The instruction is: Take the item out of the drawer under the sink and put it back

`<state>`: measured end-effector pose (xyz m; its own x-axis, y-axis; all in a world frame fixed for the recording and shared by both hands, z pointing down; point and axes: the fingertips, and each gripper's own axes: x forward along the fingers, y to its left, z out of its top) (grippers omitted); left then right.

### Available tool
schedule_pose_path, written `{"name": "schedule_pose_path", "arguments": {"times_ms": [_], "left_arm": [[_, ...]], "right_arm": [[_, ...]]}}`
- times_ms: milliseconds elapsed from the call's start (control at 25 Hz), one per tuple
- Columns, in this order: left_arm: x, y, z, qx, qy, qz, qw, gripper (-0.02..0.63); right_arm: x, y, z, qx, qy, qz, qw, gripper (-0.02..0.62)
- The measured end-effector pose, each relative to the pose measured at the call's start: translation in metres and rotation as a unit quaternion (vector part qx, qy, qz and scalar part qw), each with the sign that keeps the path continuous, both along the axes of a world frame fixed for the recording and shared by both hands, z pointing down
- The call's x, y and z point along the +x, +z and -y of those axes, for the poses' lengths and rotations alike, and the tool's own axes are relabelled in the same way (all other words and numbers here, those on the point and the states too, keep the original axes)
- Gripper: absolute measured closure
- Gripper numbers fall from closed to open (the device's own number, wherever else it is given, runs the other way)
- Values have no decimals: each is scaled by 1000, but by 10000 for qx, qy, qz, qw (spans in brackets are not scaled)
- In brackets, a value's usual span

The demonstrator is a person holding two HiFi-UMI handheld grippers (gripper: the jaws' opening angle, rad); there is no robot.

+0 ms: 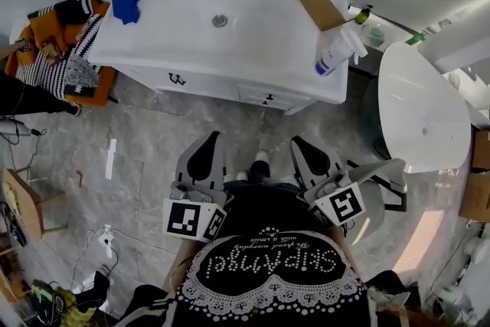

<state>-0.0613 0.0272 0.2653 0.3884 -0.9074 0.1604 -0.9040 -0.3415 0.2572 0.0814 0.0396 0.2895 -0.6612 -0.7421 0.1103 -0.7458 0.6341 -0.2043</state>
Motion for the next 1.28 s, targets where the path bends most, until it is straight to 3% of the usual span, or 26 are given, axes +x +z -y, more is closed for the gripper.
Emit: {"name": "schedule_pose_path", "arguments": {"times_ms": [520, 880, 1280], "left_arm": [[48, 7, 14, 85, 346, 121, 9993, 603], [44, 10, 14, 60, 450, 148, 9989, 603], [19, -1, 20, 32, 550, 163, 9983, 603]], "right_arm": [[55, 6, 11, 28, 355, -63, 9993, 575], [59, 11, 9, 101, 529, -187, 9984, 576], [34, 0, 6, 42, 713, -89, 9974, 575]]}}
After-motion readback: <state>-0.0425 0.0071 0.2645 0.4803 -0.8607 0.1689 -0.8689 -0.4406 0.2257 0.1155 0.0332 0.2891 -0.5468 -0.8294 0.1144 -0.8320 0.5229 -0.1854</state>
